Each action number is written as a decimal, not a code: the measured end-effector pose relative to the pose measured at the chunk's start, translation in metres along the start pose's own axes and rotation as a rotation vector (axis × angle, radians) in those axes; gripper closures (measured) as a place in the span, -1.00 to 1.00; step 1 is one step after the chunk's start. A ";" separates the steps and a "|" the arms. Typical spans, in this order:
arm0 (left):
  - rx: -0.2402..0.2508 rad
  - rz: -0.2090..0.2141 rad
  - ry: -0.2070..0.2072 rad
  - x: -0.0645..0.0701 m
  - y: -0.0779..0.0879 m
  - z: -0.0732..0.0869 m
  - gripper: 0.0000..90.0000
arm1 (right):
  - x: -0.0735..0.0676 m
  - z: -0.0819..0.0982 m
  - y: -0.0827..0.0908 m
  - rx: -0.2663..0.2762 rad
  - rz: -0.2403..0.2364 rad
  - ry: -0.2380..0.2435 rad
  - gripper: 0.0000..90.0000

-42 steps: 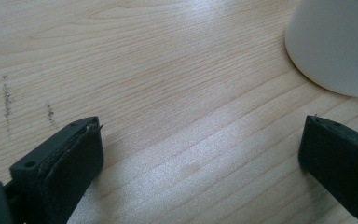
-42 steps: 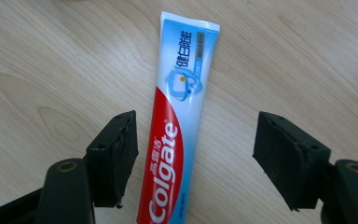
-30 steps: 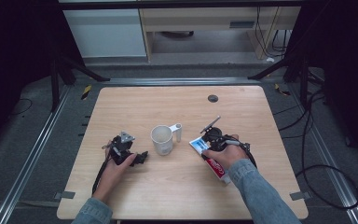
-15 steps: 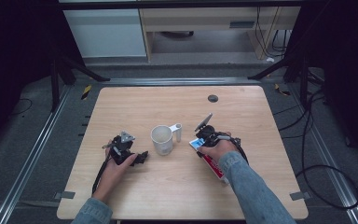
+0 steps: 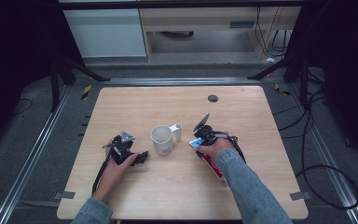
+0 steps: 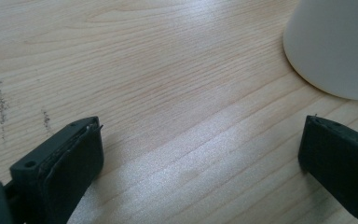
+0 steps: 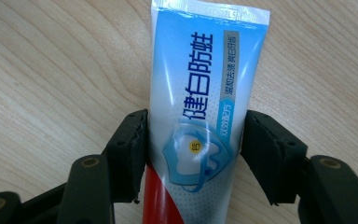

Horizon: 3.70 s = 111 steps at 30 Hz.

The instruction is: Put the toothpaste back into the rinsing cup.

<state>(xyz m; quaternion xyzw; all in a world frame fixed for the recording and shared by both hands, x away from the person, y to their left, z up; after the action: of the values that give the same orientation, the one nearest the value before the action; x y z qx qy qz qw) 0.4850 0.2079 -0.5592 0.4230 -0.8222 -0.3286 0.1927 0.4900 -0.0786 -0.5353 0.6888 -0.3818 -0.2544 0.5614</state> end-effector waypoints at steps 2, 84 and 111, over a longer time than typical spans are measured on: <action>0.001 0.000 0.001 0.000 0.000 0.000 -1.00 | 0.001 0.000 -0.001 -0.002 0.004 0.001 -0.07; 0.002 0.011 -0.008 0.005 -0.002 -0.002 -1.00 | 0.034 0.015 0.140 0.583 -0.034 -0.085 0.64; 0.001 0.017 -0.015 0.003 -0.004 -0.004 -1.00 | 0.049 -0.005 0.168 0.792 0.062 -0.189 0.64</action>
<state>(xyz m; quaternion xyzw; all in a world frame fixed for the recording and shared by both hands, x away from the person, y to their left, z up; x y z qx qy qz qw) 0.4878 0.2018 -0.5593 0.4135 -0.8273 -0.3298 0.1892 0.4823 -0.1286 -0.3678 0.8135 -0.5207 -0.1329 0.2224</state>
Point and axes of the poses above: each handheld gripper's, and its own axes: y roughly backward along the jaws, z roughly out of its underside, x roughly to its right, the point moved 7 cm from there along -y, roughly forward along the jaws, and after that the axes turned 5 degrees about z, right-handed, at the moved point
